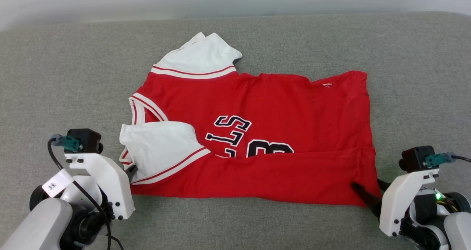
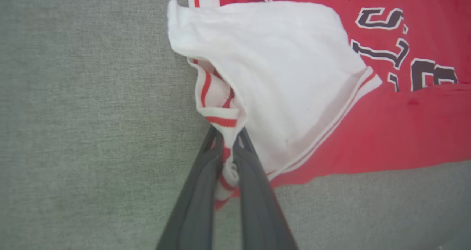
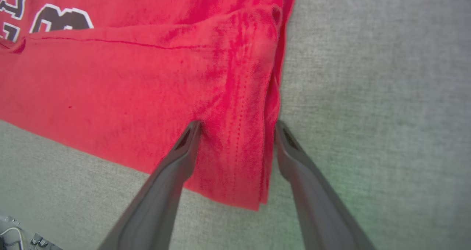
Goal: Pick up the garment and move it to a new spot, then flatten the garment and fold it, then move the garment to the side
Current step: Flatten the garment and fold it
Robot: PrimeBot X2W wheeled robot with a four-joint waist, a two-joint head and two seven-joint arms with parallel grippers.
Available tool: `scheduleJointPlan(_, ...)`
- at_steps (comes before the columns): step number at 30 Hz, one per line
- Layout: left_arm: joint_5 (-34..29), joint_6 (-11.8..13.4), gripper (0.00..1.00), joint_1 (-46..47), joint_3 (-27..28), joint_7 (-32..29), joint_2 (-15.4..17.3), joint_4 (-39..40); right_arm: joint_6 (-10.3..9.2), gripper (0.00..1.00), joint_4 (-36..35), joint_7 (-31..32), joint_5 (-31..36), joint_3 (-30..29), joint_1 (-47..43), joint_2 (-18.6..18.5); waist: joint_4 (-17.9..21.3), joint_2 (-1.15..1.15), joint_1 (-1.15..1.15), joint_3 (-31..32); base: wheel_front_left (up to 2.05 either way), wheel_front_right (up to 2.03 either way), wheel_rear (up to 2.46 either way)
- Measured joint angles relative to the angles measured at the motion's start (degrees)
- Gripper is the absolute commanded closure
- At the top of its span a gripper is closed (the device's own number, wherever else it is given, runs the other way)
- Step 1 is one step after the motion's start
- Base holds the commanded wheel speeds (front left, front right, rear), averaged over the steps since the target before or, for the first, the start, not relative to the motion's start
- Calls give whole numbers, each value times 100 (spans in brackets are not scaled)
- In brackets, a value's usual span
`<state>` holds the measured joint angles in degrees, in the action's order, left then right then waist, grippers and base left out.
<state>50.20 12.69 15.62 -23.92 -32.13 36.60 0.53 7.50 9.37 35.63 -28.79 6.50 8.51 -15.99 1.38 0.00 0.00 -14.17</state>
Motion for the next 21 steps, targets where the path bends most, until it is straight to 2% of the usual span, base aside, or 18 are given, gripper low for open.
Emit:
scheduleJointPlan(1, -5, 0, 100, 1, -8, 5, -13, 1, 0, 5, 65, 32, -20, 49, 30, -2, -9, 0, 0, -25, 0, 0, 0)
scheduleJointPlan(2, -7, -1, 100, 1, -20, 14, -31, 1, -1, 51, 132, 64, -48, 94, 70, -18, -20, 0, 0, -41, 0, 0, 0)
scheduleJointPlan(3, -7, -2, 100, 1, -32, 27, -49, -2, -2, 71, 185, 69, -65, 134, 99, -25, -31, 0, 0, -49, 0, 0, 0)
scheduleJointPlan(4, -9, -3, 100, 1, -40, 38, -60, -5, -10, 100, 216, 63, -69, 174, 122, -37, -37, 0, 0, -48, 0, 0, 0)
scheduleJointPlan(16, -91, 3, 100, -342, -98, 308, -43, 207, 2, 100, 187, -75, -100, 288, 120, -229, -45, 0, 0, 413, 0, 0, 0)
scheduleJointPlan(21, -88, 159, 100, -822, -73, 412, 48, 444, 2, 100, -10, 29, -142, 326, -233, -263, -38, 0, 0, 796, 0, 0, 0)
